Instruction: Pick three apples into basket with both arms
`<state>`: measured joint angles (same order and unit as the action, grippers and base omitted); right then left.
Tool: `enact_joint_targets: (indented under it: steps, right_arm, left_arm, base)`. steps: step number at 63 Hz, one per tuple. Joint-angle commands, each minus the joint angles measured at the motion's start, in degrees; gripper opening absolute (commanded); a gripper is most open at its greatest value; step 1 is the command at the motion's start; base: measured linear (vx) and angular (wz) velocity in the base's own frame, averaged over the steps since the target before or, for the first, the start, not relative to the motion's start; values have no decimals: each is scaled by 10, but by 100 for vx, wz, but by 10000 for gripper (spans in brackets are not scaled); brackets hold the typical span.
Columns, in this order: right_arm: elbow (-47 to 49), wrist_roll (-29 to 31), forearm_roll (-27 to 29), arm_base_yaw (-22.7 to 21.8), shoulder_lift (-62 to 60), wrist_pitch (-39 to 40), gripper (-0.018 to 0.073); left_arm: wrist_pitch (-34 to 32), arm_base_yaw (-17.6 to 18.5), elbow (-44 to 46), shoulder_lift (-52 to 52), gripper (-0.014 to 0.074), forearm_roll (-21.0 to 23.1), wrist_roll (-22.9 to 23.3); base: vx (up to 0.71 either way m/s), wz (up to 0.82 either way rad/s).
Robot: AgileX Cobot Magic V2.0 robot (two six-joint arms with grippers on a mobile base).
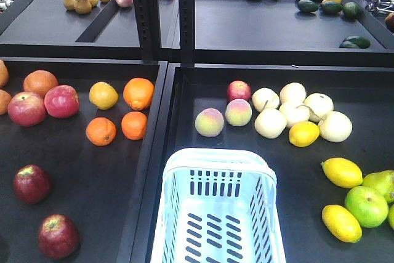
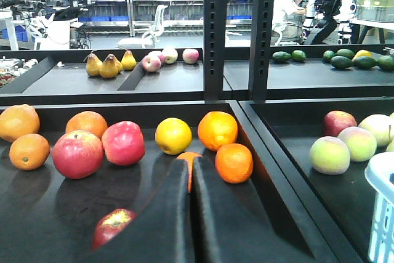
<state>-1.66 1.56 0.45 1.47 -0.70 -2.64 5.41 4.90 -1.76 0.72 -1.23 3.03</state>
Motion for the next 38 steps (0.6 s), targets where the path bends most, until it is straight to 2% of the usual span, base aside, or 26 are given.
enact_joint_targets:
  steps: [1,38]
  right_arm:
    - [-6,-1,-4,-2,-1,44,-8]
    - [-6,-1,-4,-2,-1,45,-8]
  left_arm:
    - [-44,1,3,1,-6,5,4]
    - [-49,1,3,1,-6,5,3]
  base:
    - [0,0]
    - [0,0]
